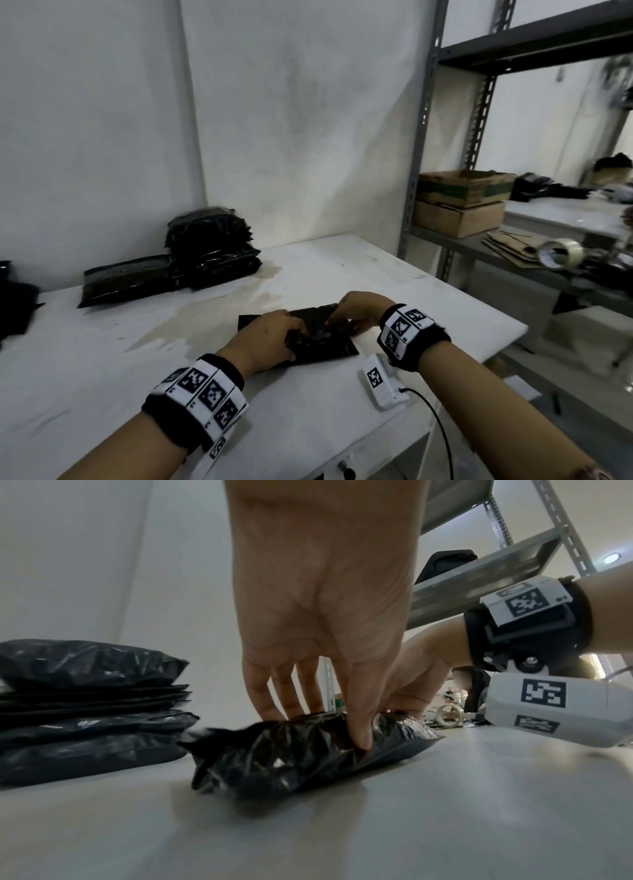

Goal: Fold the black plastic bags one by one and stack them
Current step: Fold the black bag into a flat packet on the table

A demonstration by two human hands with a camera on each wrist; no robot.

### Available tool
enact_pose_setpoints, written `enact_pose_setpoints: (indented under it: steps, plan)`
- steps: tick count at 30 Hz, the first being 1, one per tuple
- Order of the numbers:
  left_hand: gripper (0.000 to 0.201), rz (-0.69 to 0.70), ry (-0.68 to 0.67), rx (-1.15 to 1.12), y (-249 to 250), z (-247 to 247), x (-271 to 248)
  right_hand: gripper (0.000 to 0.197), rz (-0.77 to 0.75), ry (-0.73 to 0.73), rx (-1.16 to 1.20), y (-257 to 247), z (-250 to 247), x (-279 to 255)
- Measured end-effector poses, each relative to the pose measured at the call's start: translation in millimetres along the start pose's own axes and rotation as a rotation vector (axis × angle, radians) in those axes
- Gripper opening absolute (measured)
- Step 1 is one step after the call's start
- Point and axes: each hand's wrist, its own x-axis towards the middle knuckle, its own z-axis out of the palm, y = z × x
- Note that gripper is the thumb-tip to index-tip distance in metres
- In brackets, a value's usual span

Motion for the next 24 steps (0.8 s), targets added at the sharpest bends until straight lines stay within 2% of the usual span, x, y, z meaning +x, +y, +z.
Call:
enact_pose_setpoints:
  steps: [6,8,10,14,17,22,24]
  plan:
    - [0.043,0.056,-0.028,-0.022,30.1,8.3,32.6,0.038,0.041,0.153,0.094,48.4,-46.6,9.7]
    - [0.041,0.076,-0.033,-0.033,36.8,9.4,39.8,0.033,0.041,0.28,-0.086,65.1,-64.0,17.4]
    - [0.039,0.089,-0.038,-0.048,41.5,10.9,46.9,0.039,0.059,0.373,-0.268,82.6,-84.7,22.8]
    - [0.039,0.092,-0.055,-0.089,47.4,13.6,58.0,0.064,0.189,0.257,-0.575,121.3,-115.1,35.1]
    - [0.039,0.088,-0.067,-0.108,51.5,14.7,66.6,0.065,0.221,0.168,-0.607,132.9,-125.9,40.4]
    - [0.039,0.098,-0.086,-0.122,60.4,16.4,81.1,0.065,0.252,0.253,-0.584,143.9,-139.4,56.0]
    - [0.039,0.09,-0.098,-0.124,61.5,17.7,84.9,0.067,0.27,0.241,-0.609,146.6,-143.7,61.2]
